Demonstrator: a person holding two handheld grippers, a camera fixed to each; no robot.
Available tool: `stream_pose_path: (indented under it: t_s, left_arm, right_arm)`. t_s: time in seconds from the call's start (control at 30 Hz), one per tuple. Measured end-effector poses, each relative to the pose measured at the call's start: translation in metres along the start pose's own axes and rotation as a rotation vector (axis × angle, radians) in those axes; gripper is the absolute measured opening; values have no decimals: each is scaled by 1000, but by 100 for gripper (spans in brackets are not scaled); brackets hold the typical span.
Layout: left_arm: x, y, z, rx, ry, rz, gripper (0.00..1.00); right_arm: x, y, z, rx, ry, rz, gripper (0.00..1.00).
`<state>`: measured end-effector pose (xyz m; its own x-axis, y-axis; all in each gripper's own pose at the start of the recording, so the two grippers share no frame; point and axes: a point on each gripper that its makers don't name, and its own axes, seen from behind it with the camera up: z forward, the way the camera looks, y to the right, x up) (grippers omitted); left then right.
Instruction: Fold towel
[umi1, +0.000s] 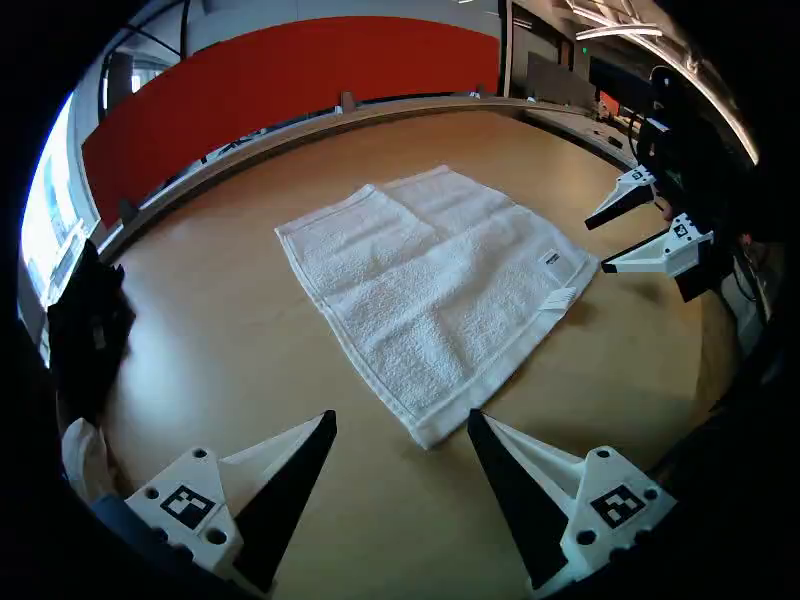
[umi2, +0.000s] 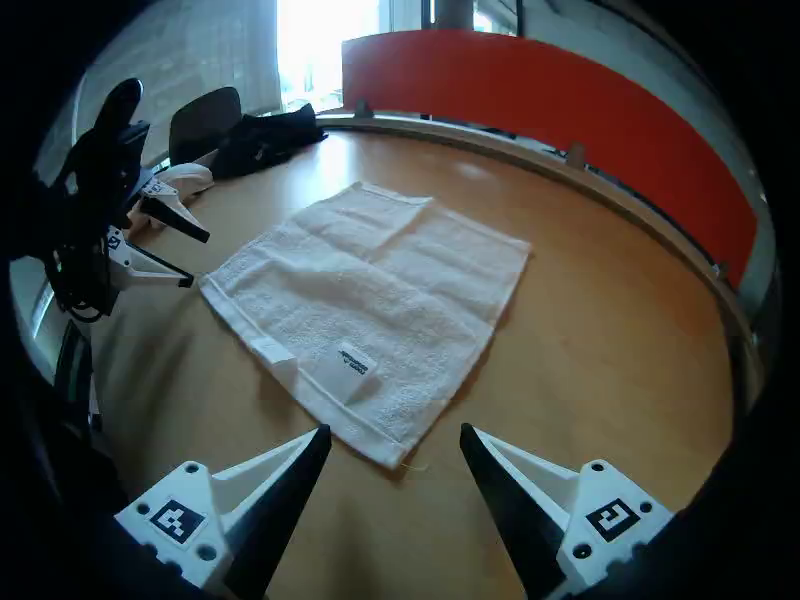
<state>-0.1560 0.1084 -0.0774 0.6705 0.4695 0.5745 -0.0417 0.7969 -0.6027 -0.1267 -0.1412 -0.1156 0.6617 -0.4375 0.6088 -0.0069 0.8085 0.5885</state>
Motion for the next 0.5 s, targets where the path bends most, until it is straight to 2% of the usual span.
stream_pose_path:
  t_s: [0.3,0.5]
  left_arm:
    - [-3,10,11,-38,-25,32,98]
    - [-5,16,16,-60,-43,40,98]
  right_arm:
    - [-4,-1,7,18,-24,-12,100]
    - [-8,-3,9,32,-41,-18,96]
